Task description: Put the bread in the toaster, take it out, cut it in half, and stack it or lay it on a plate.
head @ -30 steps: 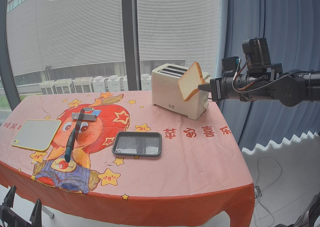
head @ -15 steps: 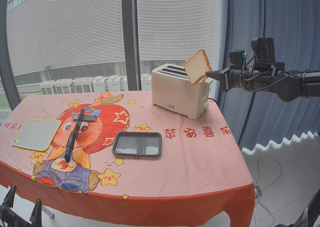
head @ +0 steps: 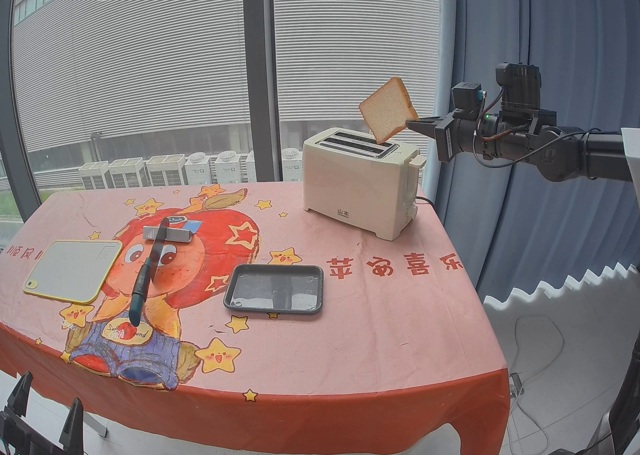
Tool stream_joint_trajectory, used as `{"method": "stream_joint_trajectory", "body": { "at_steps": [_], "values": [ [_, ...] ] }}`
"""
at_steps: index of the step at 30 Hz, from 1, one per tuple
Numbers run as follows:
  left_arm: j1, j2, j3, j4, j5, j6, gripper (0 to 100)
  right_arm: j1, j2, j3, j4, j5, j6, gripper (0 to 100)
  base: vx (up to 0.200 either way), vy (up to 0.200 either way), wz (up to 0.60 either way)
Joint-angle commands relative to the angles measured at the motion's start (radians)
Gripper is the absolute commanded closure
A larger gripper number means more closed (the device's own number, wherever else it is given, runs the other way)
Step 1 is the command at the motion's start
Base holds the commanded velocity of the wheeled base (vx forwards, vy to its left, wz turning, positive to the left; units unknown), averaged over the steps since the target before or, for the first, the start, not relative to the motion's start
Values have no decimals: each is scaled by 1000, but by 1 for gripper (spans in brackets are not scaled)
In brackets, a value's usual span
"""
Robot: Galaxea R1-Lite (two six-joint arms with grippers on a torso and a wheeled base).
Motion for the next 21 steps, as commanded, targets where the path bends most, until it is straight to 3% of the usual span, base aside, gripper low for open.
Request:
{"method": "stream_joint_trajectory", "body": {
  "at_steps": [1, 9, 18, 21],
  "values": [
    [0, -13, 18, 0, 0, -1, 0, -13, 93, -102, 4, 5, -7, 100, 0, 0, 0],
    [0, -13, 18, 0, 2, -1, 0, -27, 201, -303, 124, 5, -30, 100, 0, 0, 0],
    [0, -13, 18, 0, 2, -1, 0, -27, 251, -303, 139, 6, -47, 100, 0, 0, 0],
    [0, -13, 18, 0, 2, -1, 0, -29, 254, -303, 125, 29, -47, 100, 0, 0, 0]
  ]
}}
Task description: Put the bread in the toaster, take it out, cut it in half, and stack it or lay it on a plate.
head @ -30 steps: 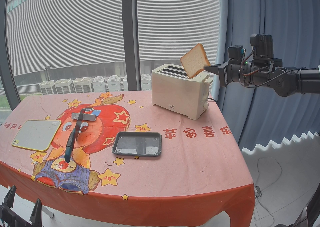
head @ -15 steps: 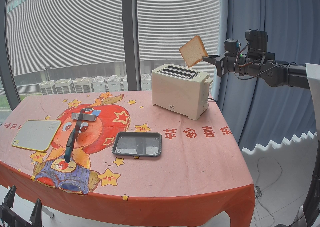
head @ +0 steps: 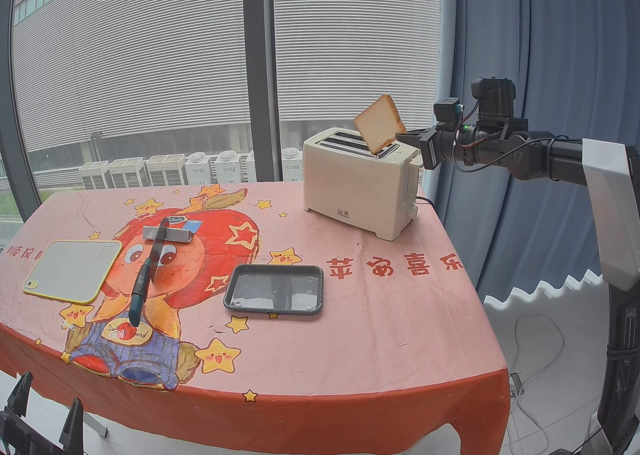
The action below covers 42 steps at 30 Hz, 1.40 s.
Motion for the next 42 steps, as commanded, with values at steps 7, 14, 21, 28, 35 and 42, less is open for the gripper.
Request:
{"method": "stream_joint_trajectory", "body": {
  "at_steps": [7, 14, 21, 28, 35, 42],
  "values": [
    [0, -13, 18, 0, 1, 0, 0, 2, 22, -1, -9, 15, -1, 100, 0, 0, 0],
    [0, -13, 18, 0, 1, 1, 0, 3, 23, -1, -29, 3, 4, 100, 0, 0, 0],
    [0, -13, 18, 0, 1, 3, 0, -6, 26, -1, -117, -23, 27, 100, 0, 0, 0],
    [0, -13, 18, 0, 2, 0, 0, -18, 23, -1, -112, -14, 27, 100, 29, 0, 0],
    [0, -13, 18, 0, 1, 0, 0, -15, 16, -1, -101, -9, 25, 100, 143, 0, 0],
    [0, -13, 18, 0, 1, 1, 0, -15, -6, 43, -101, 21, 21, 100, 0, 0, 0]
  ]
}}
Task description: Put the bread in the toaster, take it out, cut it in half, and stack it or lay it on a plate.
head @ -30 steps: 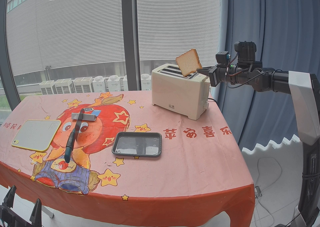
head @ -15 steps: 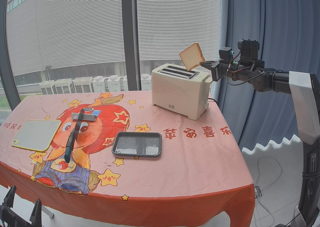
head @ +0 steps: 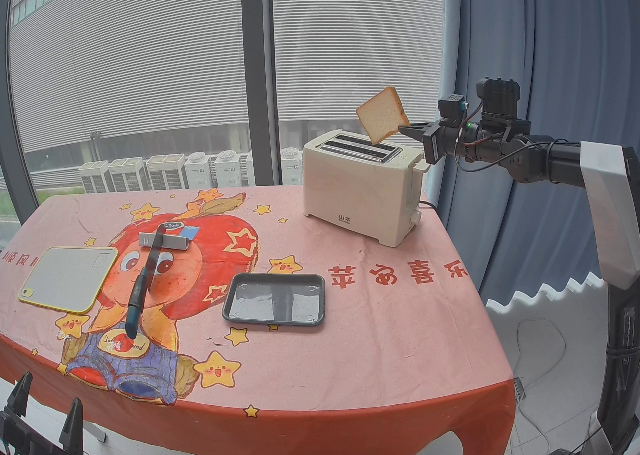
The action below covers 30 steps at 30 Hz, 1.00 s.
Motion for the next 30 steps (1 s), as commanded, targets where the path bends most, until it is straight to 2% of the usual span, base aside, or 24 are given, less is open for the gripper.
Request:
{"method": "stream_joint_trajectory", "body": {
  "at_steps": [1, 11, 30],
  "values": [
    [-1, -13, 18, 0, 1, 0, 0, -1, -31, 53, -1, 6, -6, 100, 0, 0, 0],
    [-1, -13, 18, 0, 1, -2, 0, 1, -87, 154, -11, 26, -24, 100, 0, 0, 0],
    [-1, -13, 18, 0, 1, 0, 0, 1, -71, 165, -11, 23, -29, 100, 0, 0, 0]
  ]
}}
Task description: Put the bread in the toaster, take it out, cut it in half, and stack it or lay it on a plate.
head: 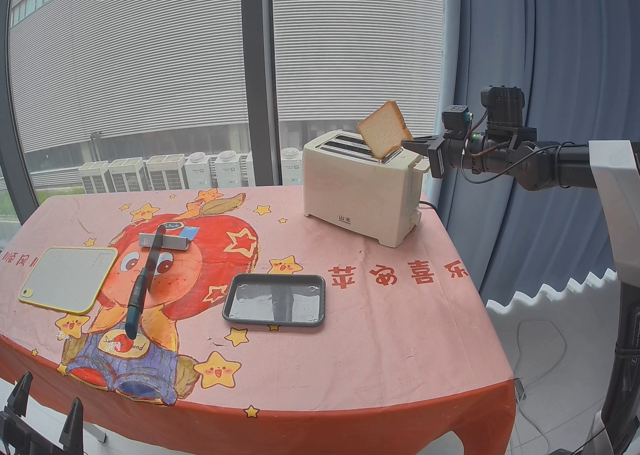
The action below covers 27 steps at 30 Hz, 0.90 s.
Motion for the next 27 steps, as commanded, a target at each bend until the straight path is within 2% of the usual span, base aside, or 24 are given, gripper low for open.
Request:
{"method": "stream_joint_trajectory", "body": {
  "at_steps": [1, 27],
  "values": [
    [0, -13, 18, 0, 1, 0, 0, 3, 7, -2, 0, 0, 0, 100, 0, 0, 0],
    [0, -13, 18, 0, 1, 0, 0, 20, 47, -25, -11, -17, 10, 100, 0, 0, 0]
  ]
}}
